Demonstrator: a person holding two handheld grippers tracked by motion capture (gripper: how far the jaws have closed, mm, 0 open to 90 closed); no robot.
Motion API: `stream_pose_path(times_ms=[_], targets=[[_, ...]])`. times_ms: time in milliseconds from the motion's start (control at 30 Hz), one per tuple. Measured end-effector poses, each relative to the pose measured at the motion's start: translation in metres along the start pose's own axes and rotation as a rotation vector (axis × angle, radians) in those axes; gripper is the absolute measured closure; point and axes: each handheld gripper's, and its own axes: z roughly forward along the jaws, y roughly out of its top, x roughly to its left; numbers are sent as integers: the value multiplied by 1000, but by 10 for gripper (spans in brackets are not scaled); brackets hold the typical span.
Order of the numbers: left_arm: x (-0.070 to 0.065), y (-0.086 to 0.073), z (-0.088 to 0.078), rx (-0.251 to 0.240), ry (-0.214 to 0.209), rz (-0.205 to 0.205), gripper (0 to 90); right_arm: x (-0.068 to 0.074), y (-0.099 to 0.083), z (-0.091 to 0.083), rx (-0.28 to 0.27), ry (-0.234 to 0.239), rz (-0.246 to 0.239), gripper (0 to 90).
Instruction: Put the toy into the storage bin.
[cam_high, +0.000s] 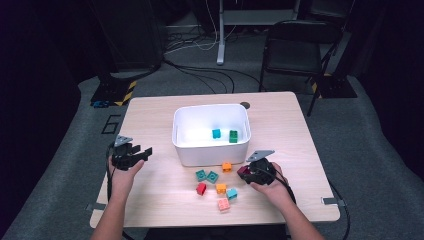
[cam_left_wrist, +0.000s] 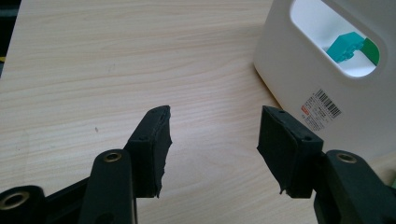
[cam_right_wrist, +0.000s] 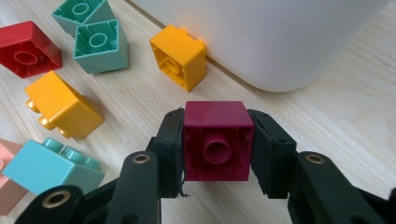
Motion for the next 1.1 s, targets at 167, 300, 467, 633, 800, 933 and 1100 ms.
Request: stream_pose_path(times_ms=[167, 300, 467, 633, 800, 933, 1100], targets=[[1, -1, 1, 3, 1, 1, 433, 0, 1, -6, -8, 1, 2, 583], [1, -1, 2, 2, 2, 3, 433, 0, 2, -15, -22, -1, 14, 583], [0, -1, 3, 5, -2, 0, 433, 0, 5, -26, -24, 8, 32, 584], [-1, 1, 7, 8, -9, 2, 433, 4, 9, -35, -9, 8, 34, 583], [-2, 2, 8, 8, -15, 8, 433, 6, 15, -45, -16, 6, 37, 584], [-3, 2, 10, 12, -17, 4, 433, 9, 23, -57, -38, 24, 30, 584], [-4, 3, 11, 12, -19, 8, 433, 10, 32, -69, -45, 34, 15, 584]])
